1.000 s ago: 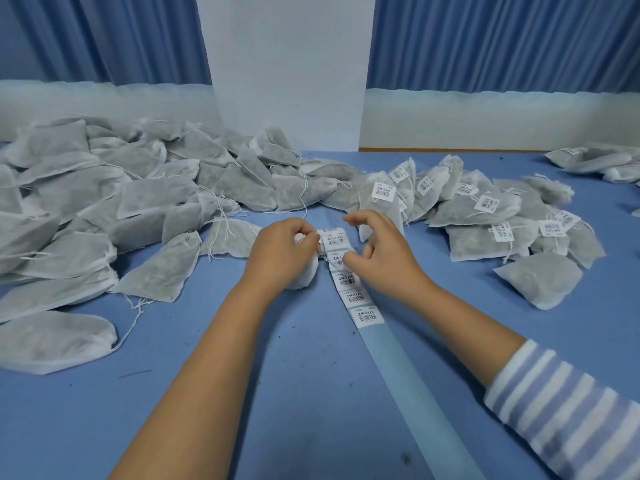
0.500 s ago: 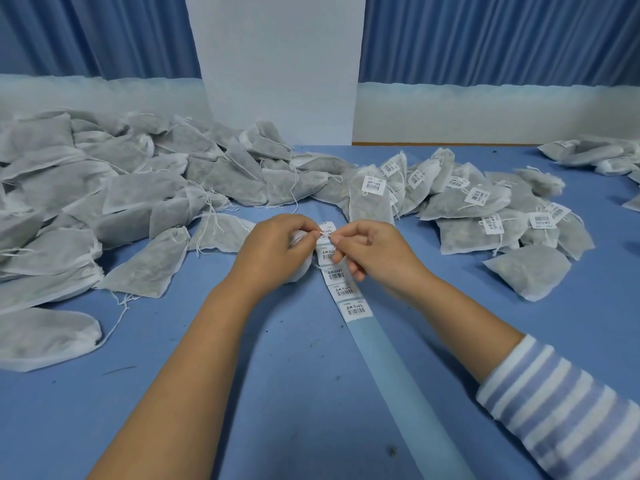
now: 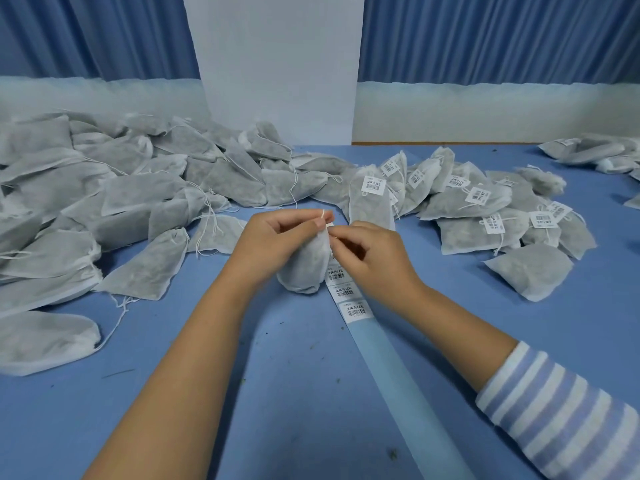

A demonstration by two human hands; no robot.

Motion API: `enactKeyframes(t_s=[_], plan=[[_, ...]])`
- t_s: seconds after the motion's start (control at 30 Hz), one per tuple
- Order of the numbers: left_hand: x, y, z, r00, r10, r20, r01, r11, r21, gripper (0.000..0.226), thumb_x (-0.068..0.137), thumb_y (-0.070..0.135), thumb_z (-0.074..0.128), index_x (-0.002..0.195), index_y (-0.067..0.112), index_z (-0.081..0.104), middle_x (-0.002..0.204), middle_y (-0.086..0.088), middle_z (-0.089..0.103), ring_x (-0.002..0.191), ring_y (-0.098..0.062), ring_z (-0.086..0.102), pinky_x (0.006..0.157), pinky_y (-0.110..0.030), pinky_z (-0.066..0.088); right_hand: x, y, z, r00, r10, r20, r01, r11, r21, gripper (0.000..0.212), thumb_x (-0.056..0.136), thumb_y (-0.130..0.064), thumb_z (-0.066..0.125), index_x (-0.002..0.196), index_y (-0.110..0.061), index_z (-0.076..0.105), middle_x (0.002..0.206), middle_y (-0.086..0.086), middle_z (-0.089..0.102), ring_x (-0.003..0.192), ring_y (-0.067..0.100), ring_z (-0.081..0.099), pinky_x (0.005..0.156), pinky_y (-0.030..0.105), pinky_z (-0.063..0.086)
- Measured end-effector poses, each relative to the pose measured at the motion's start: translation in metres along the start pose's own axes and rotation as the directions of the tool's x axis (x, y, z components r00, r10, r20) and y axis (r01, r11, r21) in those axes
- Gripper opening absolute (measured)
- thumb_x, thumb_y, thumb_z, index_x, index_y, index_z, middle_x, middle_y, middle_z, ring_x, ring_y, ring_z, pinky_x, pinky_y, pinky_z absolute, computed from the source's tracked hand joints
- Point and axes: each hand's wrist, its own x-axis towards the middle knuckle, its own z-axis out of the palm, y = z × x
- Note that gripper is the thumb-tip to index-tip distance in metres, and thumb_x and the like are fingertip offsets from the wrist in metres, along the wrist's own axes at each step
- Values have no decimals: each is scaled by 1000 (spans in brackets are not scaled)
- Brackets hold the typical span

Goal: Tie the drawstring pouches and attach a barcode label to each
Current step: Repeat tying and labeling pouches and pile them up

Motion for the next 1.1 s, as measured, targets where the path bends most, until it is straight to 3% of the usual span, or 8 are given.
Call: enactKeyframes(t_s=[0.23,0.33,0.43,0.53,0.67,0.77,0.83,1.1], plan=[[-2,0,-9,999,9,36,-24,892,451,11,89,20,71,86,28,77,91,16,75,93,0,67,87,-18,48,4,3,-14,986,-164,-24,153,957,-246,11,91,-11,65,97,-9,74,84,3,57,69,8,49,64,16,37],[-4,3,-6,995,-41,92,-2,907,420,10,88,29,73,79,29,77,84,9,75,82,-7,66,82,-24,48,7,3,-17,992,-115,-42,107,981,-162,11,91,-11,66,98,-9,75,87,1,58,71,3,50,68,15,41],[-5,4,-3,981,-86,174,20,937,350,15,88,32,72,74,33,76,80,9,74,77,1,62,77,-19,46,9,0,-14,996,84,38,-87,991,100,12,89,-12,70,99,-14,76,95,0,61,69,-1,53,69,11,41],[-5,2,-2,965,-141,221,81,962,259,14,87,31,72,74,30,76,82,9,75,76,1,63,76,-17,45,12,-1,-11,927,339,162,-371,897,240,18,88,-14,71,102,-25,71,106,-1,60,67,11,56,66,16,46],[-4,1,0,969,-162,187,146,985,95,10,86,25,74,78,27,79,86,3,77,77,-2,67,70,-13,48,15,-4,-17,791,578,203,-605,685,407,7,88,-13,68,91,-20,66,83,-3,57,58,9,53,52,19,45],[-3,1,0,980,-156,123,154,988,28,14,87,22,71,75,28,78,85,3,77,77,-4,66,76,-20,49,19,-5,-27,694,552,463,-719,489,494,10,88,-20,67,80,-20,73,77,-2,61,56,7,53,49,18,43],[-3,1,-1,986,-142,85,141,990,18,22,90,18,66,74,28,77,83,3,76,80,-7,65,82,-25,47,17,-6,-26,695,469,545,-717,512,474,10,89,-21,68,87,-18,76,82,-2,67,62,7,57,51,18,46],[-6,5,0,984,-160,74,156,986,52,16,91,15,65,78,22,71,84,-5,68,83,-17,55,81,-31,40,11,-5,-16,818,409,404,-573,644,507,8,89,-9,68,94,-14,74,82,-4,74,63,4,60,54,17,50]])
